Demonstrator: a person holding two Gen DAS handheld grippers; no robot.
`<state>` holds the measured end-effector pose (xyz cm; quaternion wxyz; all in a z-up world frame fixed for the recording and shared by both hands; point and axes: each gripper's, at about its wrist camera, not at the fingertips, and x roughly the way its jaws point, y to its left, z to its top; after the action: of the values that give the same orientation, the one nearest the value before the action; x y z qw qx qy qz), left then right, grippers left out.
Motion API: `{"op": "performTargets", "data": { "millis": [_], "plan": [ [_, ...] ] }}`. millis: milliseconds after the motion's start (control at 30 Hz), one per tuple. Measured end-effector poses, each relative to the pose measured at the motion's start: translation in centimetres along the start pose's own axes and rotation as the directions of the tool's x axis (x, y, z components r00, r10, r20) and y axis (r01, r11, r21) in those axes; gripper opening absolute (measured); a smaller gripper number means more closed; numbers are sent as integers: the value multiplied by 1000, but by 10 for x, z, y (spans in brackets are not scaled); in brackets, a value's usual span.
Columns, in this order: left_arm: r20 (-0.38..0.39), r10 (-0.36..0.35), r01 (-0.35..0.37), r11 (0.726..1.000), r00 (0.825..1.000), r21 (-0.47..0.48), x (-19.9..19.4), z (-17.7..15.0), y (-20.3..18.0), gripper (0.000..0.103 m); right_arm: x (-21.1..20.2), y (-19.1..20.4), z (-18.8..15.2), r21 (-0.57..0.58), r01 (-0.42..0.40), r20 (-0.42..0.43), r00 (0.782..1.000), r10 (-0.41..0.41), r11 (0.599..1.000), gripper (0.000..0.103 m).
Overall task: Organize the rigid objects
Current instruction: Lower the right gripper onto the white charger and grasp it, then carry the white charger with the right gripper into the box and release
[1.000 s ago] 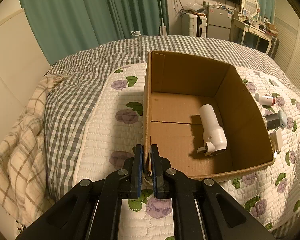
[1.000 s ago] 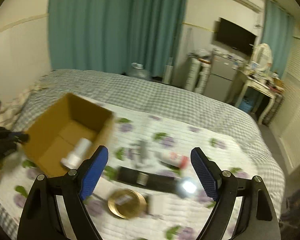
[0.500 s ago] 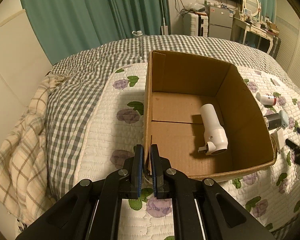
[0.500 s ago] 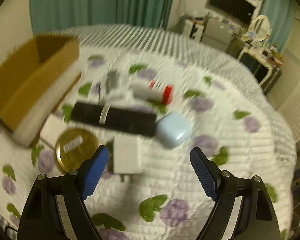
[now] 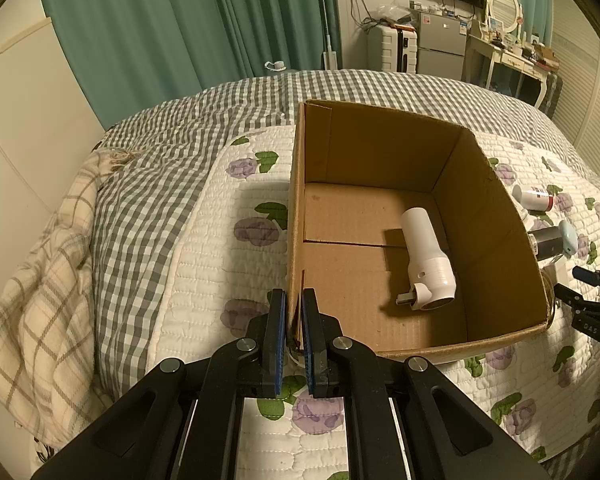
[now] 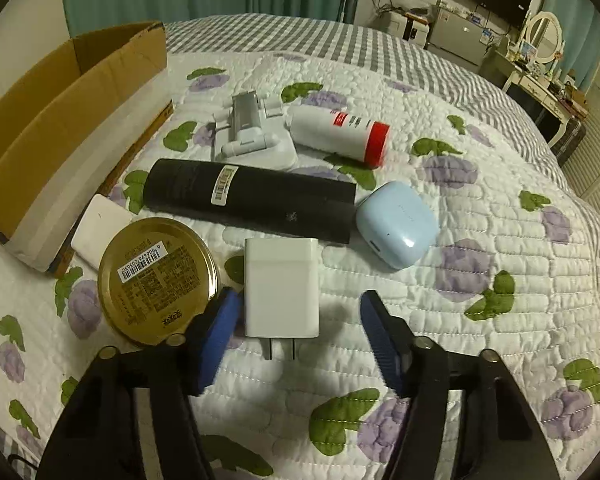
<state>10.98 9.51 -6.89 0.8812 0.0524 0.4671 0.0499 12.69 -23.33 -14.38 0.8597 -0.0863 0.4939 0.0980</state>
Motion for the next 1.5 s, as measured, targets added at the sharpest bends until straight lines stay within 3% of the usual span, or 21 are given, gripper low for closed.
{"op": "performTargets", "data": {
  "millis": [167, 233, 667, 1000, 1267, 1500],
  "plan": [
    [1, 1, -1, 1000, 1000, 1, 0, 0, 0, 8, 2, 0, 0, 2, -25, -7, 1000, 25, 1000, 50],
    [-1, -1, 1, 1000, 1000, -3, 0, 0, 1, 8, 2, 1, 0, -1, -39, -9, 999, 39, 999, 40],
    [-3, -8, 8, 1000, 1000, -8, 0, 0, 2, 8, -11, -5, 0, 53, -44, 29, 999, 43, 998, 39],
    [-3, -9, 9, 1000, 1000, -7, 0, 0, 1, 8, -78, 4, 40, -12, -34, 166, 985, 35, 999, 39],
    [-3, -12, 12, 1000, 1000, -8, 0, 0, 0, 8, -133, 60, 102, -153, -75, 296, 948, 118, 985, 39],
    [-3, -12, 12, 1000, 1000, -6, 0, 0, 0, 8, -116, 133, 128, -268, -160, 259, 938, 231, 950, 39]
  ]
}}
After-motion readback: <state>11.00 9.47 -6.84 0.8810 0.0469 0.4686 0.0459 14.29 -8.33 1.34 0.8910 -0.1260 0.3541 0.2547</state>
